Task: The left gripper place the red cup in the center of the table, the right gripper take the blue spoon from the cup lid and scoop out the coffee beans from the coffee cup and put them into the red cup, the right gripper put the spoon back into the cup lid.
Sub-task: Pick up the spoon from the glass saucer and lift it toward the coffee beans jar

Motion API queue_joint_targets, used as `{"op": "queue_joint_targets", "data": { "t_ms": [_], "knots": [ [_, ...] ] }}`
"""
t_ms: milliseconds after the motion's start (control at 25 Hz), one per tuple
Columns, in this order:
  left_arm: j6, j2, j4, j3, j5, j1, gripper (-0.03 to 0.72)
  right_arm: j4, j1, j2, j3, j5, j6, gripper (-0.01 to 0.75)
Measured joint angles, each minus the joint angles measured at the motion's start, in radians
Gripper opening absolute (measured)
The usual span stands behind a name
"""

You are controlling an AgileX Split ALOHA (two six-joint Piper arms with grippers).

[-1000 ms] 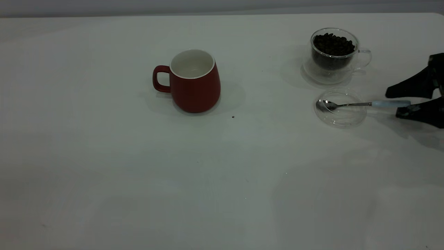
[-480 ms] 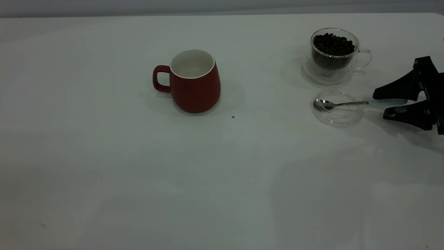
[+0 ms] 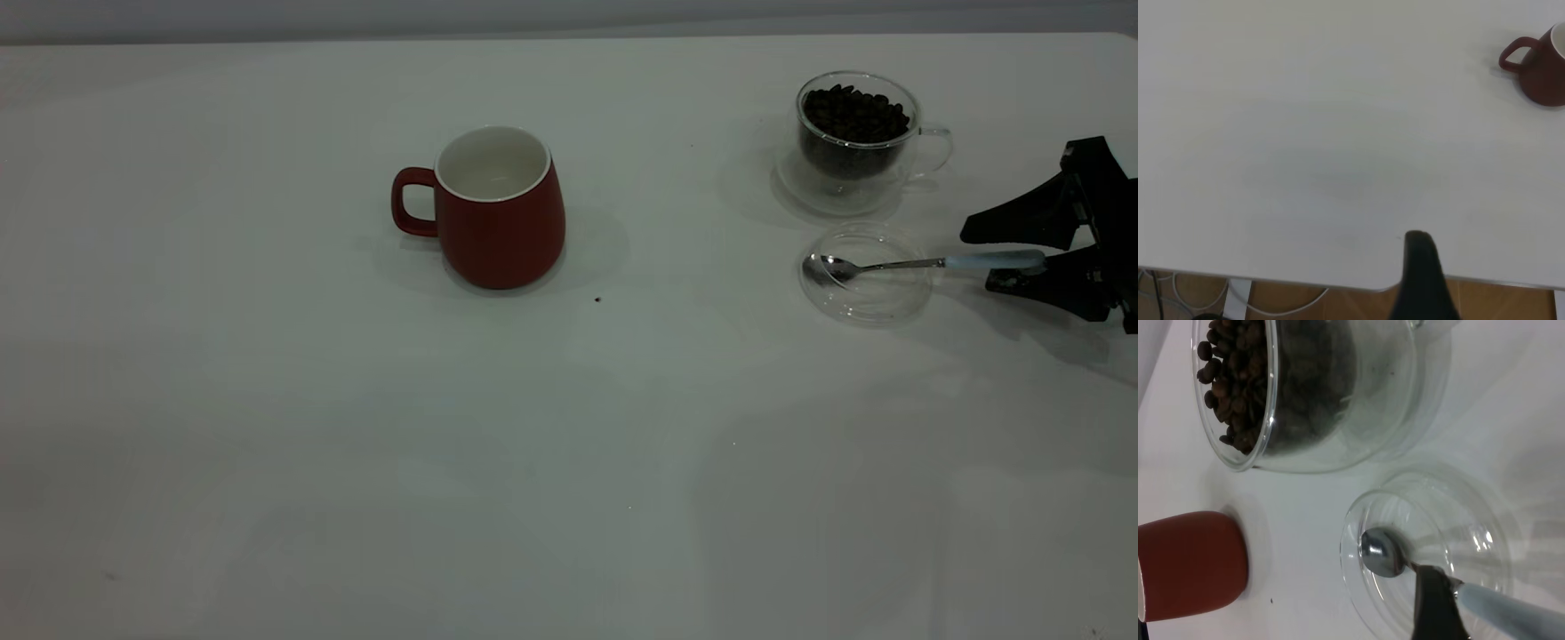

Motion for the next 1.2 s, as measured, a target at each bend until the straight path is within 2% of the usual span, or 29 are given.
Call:
{"op": "queue_joint_targets", "data": {
  "t_ms": [160,320,640,880,1040,1200],
  "knots": [
    [-0.001,0.000,0.000,0.000,0.000,0.000,0.587,-0.006,0.000,0.000,0.000,0.000,-0.002,0.479],
    [-0.001,0.000,0.000,0.000,0.000,0.000,0.587,-0.008,0.000,0.000,0.000,0.000,-0.002,0.421],
    [-0.002,0.000,0.000,0.000,0.000,0.000,0.587,-0.035,0.000,0.000,0.000,0.007,-0.002,0.216],
    [-0.002,0.000,0.000,0.000,0.000,0.000,0.587,-0.043,0.000,0.000,0.000,0.028,-0.008,0.181],
    [-0.002,0.000,0.000,0.000,0.000,0.000,0.587,-0.067,0.000,-0.001,0.000,0.067,-0.010,0.110],
    [-0.002,0.000,0.000,0.000,0.000,0.000,0.587,-0.081,0.000,-0.003,0.000,0.078,-0.010,0.104]
  ]
}}
